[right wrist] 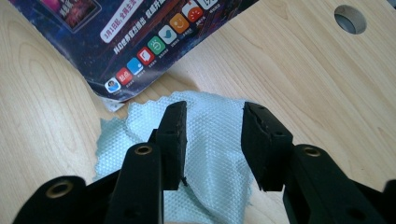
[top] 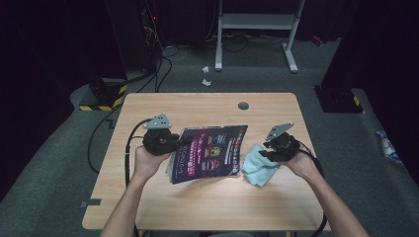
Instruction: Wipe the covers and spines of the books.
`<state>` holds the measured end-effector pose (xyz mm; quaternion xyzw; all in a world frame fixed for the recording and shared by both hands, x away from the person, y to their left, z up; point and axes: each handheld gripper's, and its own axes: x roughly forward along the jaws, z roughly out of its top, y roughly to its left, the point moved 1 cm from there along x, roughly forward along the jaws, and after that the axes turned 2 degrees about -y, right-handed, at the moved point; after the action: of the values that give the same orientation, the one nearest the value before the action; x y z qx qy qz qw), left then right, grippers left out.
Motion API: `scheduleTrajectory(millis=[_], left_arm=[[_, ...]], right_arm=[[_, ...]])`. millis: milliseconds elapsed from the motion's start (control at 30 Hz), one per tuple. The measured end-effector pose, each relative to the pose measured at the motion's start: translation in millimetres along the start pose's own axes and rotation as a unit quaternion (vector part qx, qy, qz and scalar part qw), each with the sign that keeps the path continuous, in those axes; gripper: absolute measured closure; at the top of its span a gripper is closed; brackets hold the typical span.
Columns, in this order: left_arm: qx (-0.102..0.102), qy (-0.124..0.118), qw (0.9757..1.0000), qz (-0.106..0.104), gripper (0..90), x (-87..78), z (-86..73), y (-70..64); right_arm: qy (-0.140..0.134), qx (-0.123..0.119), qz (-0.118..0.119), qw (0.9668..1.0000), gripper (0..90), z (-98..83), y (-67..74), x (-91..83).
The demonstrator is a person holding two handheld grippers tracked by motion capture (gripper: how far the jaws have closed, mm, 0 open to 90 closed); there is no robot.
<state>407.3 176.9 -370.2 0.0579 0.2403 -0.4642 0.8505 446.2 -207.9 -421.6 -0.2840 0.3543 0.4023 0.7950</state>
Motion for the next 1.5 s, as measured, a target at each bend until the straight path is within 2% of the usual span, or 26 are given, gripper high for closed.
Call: scheduleTrajectory(millis=[33,100,300,333,533,567,733,767,800,833,867,933,1033,1067,1167,1200,1233,1333,1433,1467,1500], left_arm=[[0.009,0.001,0.9999,-0.005,83.6,-0.3,3.1,-1.1],[0.015,0.003,0.9998,-0.01,83.6,-1.2,5.5,-2.0],[0.021,0.003,0.9995,-0.023,83.6,-0.3,8.1,-2.2],[0.022,0.005,0.9995,-0.024,83.6,0.0,8.7,-2.7],[0.034,0.003,0.9986,-0.041,83.7,-0.8,18.9,-6.8],[0.036,0.002,0.998,-0.053,83.7,-1.0,23.1,-7.6],[0.046,0.007,0.9969,-0.063,83.7,0.6,29.6,-11.3],[0.054,0.009,0.9963,-0.067,83.7,1.5,30.9,-13.4],[0.055,0.01,0.9959,-0.071,83.6,2.3,31.2,-14.7],[0.058,0.01,0.9953,-0.077,83.7,4.4,30.9,-15.5],[0.057,0.011,0.995,-0.081,83.6,5.7,30.3,-15.0],[0.053,0.013,0.9945,-0.09,83.6,8.7,28.5,-14.4],[0.055,0.02,0.9937,-0.095,83.6,11.5,27.2,-14.4],[0.055,0.02,0.9937,-0.095,83.6,11.5,27.2,-14.4],[0.052,0.016,0.993,-0.105,83.5,13.8,26.8,-12.9],[0.05,0.017,0.9928,-0.107,83.5,15.0,27.0,-12.5],[0.052,0.018,0.9927,-0.107,83.6,17.3,26.6,-12.8],[0.053,0.022,0.9928,-0.105,83.5,18.0,25.8,-13.6],[0.054,0.026,0.9926,-0.106,83.4,19.6,24.4,-9.8],[0.054,0.026,0.9926,-0.106,83.4,19.6,24.4,-9.8],[0.05,0.025,0.9925,-0.109,83.3,21.8,21.7,-7.3]], right_arm=[[0.005,-0.003,0.0,1.0,60.7,1.8,0.3,-0.4],[0.008,-0.008,-0.003,0.9999,60.8,5.3,-1.0,-1.6],[-0.016,-0.022,0.004,0.9996,60.8,16.2,-5.2,-8.5],[-0.023,-0.023,0.009,0.9994,58.7,18.9,-6.4,-10.9],[-0.036,-0.041,0.013,0.9984,56.0,31.0,-8.4,-21.1],[-0.044,-0.052,0.015,0.9976,54.1,36.8,-8.4,-24.6],[-0.07,-0.068,0.02,0.995,50.3,48.0,-7.6,-35.0],[-0.075,-0.072,0.024,0.9943,50.2,50.0,-7.3,-37.4],[-0.085,-0.085,0.027,0.9924,50.3,54.1,-6.4,-42.1],[-0.098,-0.088,0.034,0.9907,50.3,59.9,-6.9,-45.4],[-0.099,-0.088,0.041,0.9903,50.3,62.3,-7.5,-45.1],[-0.092,-0.091,0.053,0.9901,49.8,67.5,-7.2,-41.5],[-0.069,-0.105,0.087,0.9882,47.5,76.1,-3.3,-28.8],[-0.069,-0.105,0.087,0.9882,47.5,76.1,-3.3,-28.8],[-0.053,-0.123,0.114,0.9845,47.6,83.7,3.3,-12.8],[-0.053,-0.123,0.114,0.9845,47.6,83.7,3.3,-12.8],[-0.047,-0.128,0.126,0.9825,49.1,87.9,4.8,-7.7],[-0.044,-0.126,0.149,0.9799,55.3,91.3,6.5,-2.3],[-0.032,-0.137,0.155,0.9778,64.6,92.1,10.2,3.6],[-0.032,-0.137,0.155,0.9778,64.6,92.1,10.2,3.6],[-0.017,-0.142,0.162,0.9764,70.8,90.9,10.2,6.6]])
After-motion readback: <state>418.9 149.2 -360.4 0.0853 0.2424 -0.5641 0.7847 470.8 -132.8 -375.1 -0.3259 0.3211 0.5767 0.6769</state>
